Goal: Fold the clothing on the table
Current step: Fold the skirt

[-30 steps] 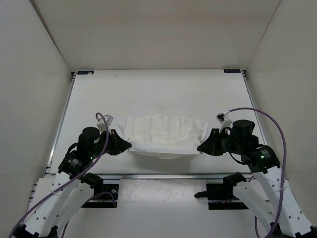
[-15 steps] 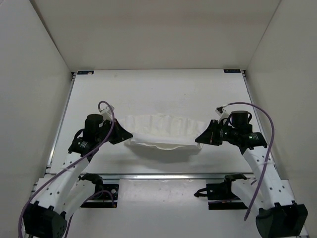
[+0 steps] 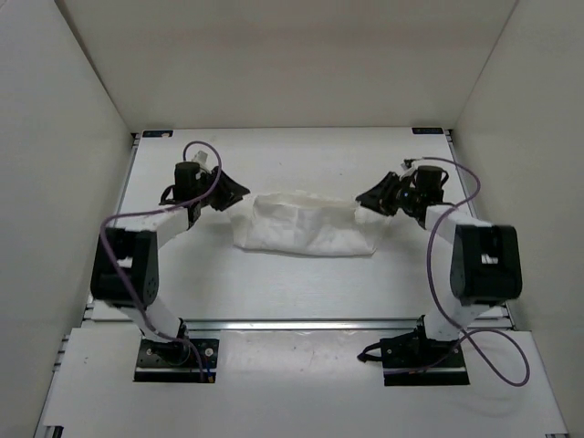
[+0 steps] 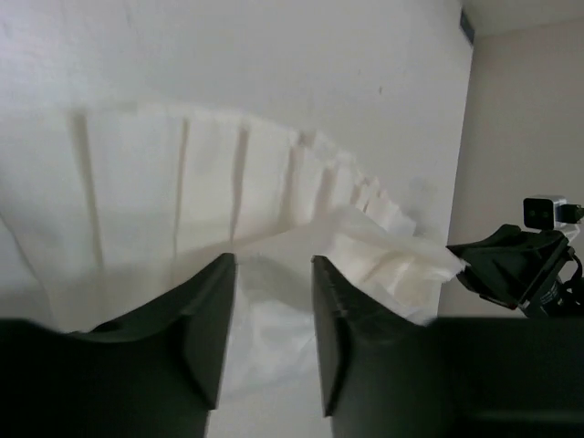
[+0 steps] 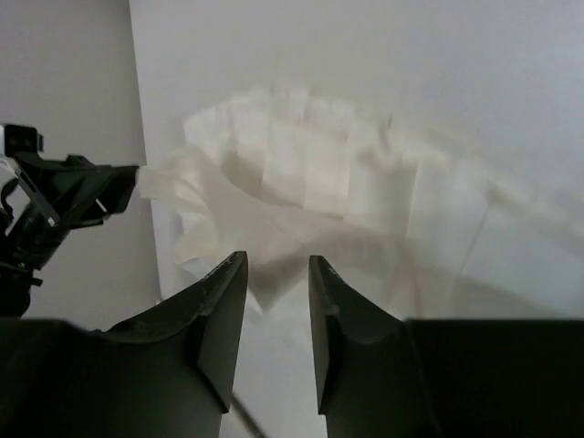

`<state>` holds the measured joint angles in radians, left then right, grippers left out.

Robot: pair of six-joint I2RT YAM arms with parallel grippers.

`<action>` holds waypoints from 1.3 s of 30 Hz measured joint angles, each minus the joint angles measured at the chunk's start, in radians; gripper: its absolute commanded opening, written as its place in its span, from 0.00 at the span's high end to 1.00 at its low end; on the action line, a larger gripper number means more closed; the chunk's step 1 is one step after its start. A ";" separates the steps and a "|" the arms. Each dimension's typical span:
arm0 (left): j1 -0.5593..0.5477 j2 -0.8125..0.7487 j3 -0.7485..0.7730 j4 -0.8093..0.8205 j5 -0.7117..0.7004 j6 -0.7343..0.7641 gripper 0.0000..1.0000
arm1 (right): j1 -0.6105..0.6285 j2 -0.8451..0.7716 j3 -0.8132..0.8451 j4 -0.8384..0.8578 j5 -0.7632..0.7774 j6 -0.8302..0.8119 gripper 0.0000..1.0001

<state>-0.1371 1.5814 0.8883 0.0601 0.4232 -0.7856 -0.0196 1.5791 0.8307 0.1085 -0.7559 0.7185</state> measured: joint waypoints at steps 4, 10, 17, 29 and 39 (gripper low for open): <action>0.085 0.205 0.077 0.239 0.090 -0.137 0.34 | -0.034 0.168 0.135 0.135 0.059 0.038 0.60; 0.092 0.207 0.061 0.253 0.129 -0.130 0.33 | -0.003 0.074 0.103 0.072 0.233 -0.039 0.49; 0.024 -0.035 -0.111 0.065 0.004 0.047 0.31 | 0.040 -0.232 -0.137 -0.035 0.396 -0.096 0.46; -0.038 -0.015 -0.248 0.018 -0.101 0.156 0.48 | 0.100 -0.169 -0.193 -0.079 0.384 -0.292 0.57; -0.074 0.142 -0.118 0.024 -0.094 0.184 1.00 | 0.111 -0.026 -0.160 -0.066 0.274 -0.344 1.00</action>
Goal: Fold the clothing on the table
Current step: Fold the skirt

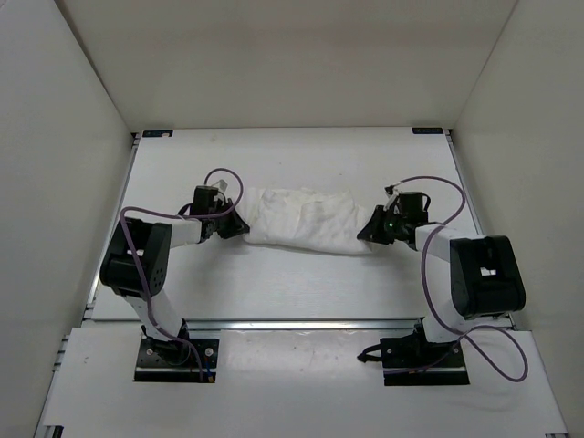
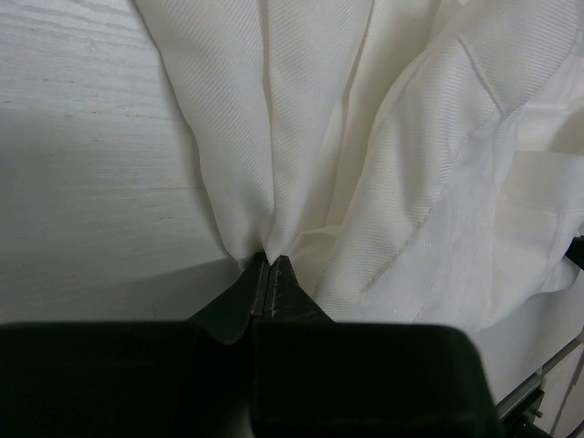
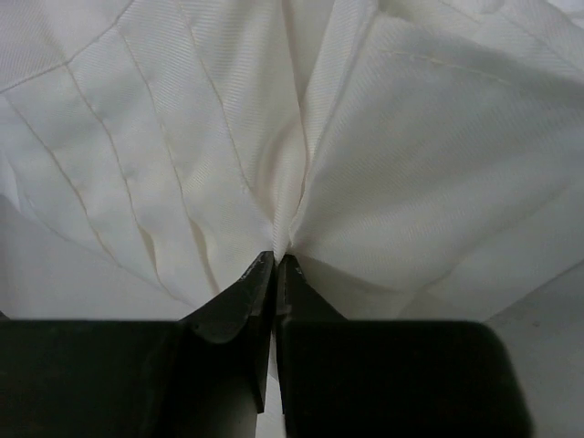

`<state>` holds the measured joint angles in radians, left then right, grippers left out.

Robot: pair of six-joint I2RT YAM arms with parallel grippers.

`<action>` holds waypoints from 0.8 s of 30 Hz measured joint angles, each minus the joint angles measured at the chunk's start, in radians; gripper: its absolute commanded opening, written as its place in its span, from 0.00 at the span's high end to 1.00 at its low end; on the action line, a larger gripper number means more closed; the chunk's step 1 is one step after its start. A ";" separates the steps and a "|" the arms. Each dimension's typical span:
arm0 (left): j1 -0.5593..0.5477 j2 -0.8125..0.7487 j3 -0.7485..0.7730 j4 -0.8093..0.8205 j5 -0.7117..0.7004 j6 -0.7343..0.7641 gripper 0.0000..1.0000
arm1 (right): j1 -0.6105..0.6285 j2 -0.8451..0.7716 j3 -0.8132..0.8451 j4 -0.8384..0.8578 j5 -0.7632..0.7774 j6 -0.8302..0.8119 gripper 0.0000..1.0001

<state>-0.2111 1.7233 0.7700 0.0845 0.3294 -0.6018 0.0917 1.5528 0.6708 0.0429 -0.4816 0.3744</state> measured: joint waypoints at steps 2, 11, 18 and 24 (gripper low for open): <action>0.000 0.007 0.005 0.005 0.003 0.003 1.00 | -0.004 -0.002 0.000 0.005 -0.004 0.014 1.00; -0.010 0.008 0.007 0.006 0.000 0.010 1.00 | -0.087 -0.140 -0.087 -0.021 0.076 0.131 1.00; -0.023 0.002 0.003 0.005 -0.006 0.010 1.00 | -0.085 -0.261 -0.173 -0.022 0.135 0.180 0.83; -0.028 -0.081 -0.084 0.004 -0.001 -0.002 0.65 | -0.113 -0.307 -0.187 -0.019 0.125 0.175 0.51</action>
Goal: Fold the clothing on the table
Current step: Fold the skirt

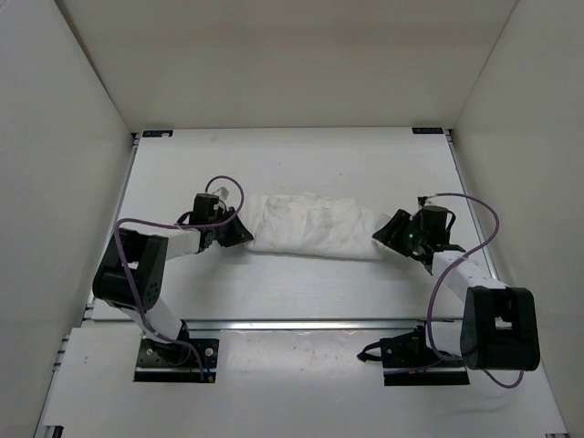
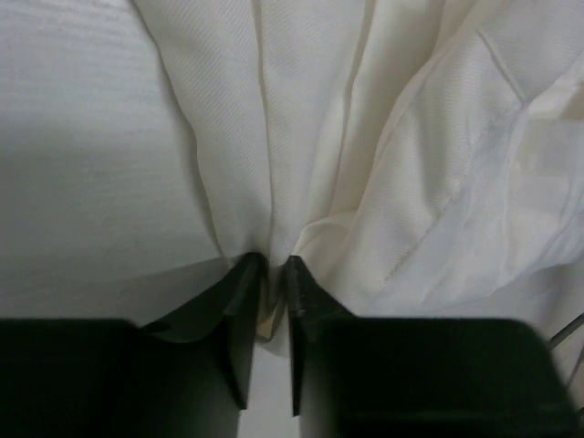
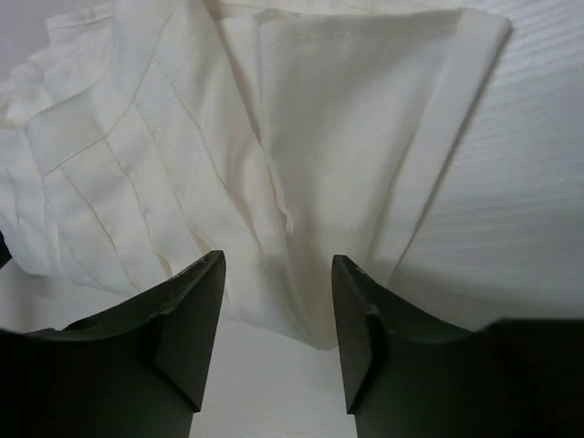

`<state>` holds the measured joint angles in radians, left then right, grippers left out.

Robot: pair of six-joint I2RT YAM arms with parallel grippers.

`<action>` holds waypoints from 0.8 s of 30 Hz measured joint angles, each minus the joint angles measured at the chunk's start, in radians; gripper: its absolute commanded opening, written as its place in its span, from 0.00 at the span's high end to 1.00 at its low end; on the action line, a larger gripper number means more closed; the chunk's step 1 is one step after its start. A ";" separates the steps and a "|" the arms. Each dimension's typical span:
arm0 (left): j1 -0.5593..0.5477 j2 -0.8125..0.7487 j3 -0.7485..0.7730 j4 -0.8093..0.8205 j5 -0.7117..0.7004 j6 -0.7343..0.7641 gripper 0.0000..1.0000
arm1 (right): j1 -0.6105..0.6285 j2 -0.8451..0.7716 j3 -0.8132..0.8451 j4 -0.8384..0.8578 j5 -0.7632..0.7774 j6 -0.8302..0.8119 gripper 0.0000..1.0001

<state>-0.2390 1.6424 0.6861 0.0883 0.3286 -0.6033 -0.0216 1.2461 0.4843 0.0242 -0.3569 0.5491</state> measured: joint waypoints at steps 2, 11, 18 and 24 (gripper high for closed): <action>0.000 -0.032 -0.008 -0.022 0.005 -0.004 0.54 | 0.020 -0.042 0.000 -0.006 0.024 -0.011 0.47; -0.001 -0.223 -0.045 -0.051 -0.003 -0.034 0.45 | -0.009 -0.220 -0.046 -0.055 0.074 0.018 0.41; -0.026 -0.303 -0.141 -0.051 -0.027 -0.053 0.46 | -0.012 -0.240 -0.191 -0.037 0.037 0.089 0.39; -0.048 -0.280 -0.179 -0.051 -0.044 -0.067 0.43 | 0.002 -0.155 -0.208 0.085 -0.005 0.153 0.46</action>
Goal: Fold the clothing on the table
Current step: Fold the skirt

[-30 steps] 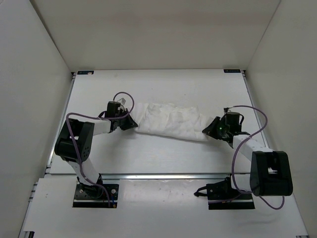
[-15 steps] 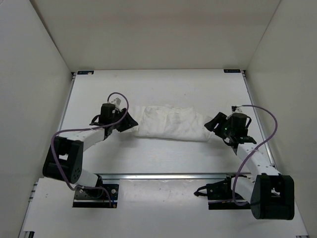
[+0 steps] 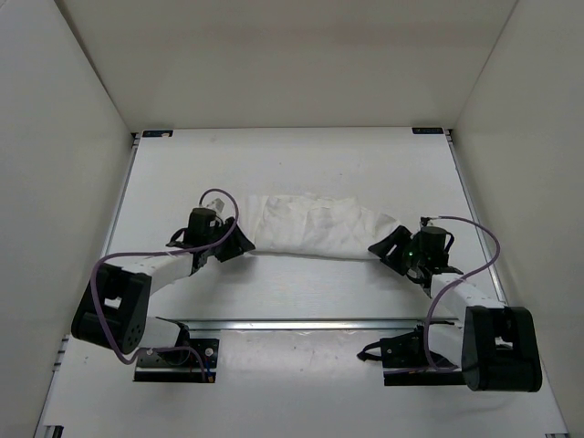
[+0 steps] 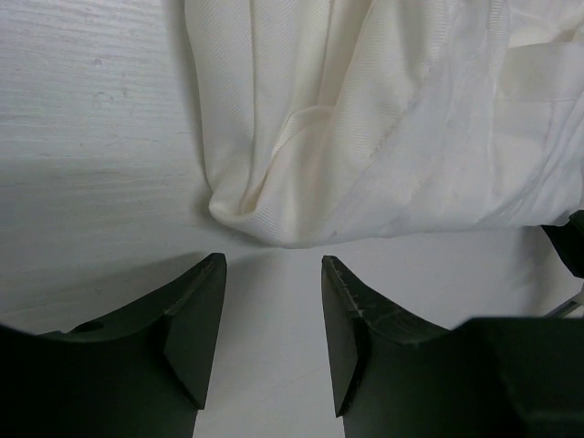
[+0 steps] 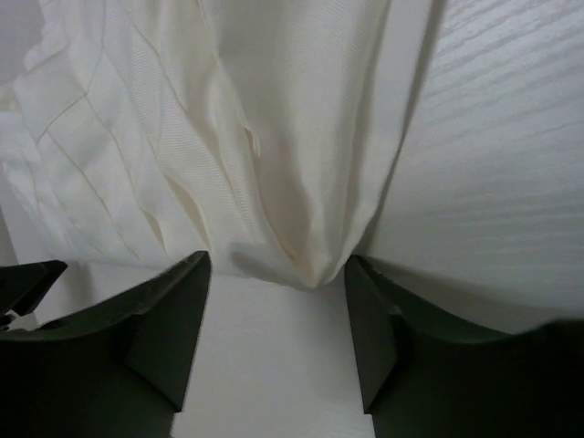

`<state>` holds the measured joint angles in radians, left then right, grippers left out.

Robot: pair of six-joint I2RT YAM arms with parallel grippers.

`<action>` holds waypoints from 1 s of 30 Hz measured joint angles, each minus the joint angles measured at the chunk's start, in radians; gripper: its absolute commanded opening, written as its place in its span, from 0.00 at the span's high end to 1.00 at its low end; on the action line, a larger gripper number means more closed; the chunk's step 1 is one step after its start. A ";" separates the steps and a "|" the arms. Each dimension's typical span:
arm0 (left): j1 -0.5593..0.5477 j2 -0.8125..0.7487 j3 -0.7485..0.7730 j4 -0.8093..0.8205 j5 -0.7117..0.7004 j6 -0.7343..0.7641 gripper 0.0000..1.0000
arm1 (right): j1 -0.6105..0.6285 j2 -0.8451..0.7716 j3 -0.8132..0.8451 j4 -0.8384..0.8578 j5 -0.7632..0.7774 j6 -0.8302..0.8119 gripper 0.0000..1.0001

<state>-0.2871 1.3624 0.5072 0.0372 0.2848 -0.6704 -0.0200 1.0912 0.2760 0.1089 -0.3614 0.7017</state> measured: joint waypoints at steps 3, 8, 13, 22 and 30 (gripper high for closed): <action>-0.010 0.005 -0.006 0.007 -0.017 -0.003 0.42 | 0.000 0.055 -0.002 0.061 -0.014 0.020 0.60; -0.025 0.021 -0.023 0.044 -0.042 -0.023 0.41 | 0.002 0.105 -0.009 0.111 -0.021 0.036 0.79; -0.044 0.060 -0.026 0.113 -0.072 -0.053 0.41 | 0.000 0.107 -0.024 0.131 -0.021 0.040 0.78; -0.068 0.150 -0.022 0.231 -0.135 -0.084 1.00 | -0.029 0.108 -0.024 0.131 -0.033 0.025 1.00; -0.236 0.179 -0.027 0.301 -0.157 -0.142 1.00 | -0.071 0.087 0.177 -0.099 0.016 -0.121 1.00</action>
<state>-0.5228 1.5410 0.4805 0.3386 0.1280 -0.8120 -0.0906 1.1786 0.4534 0.0101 -0.3450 0.5812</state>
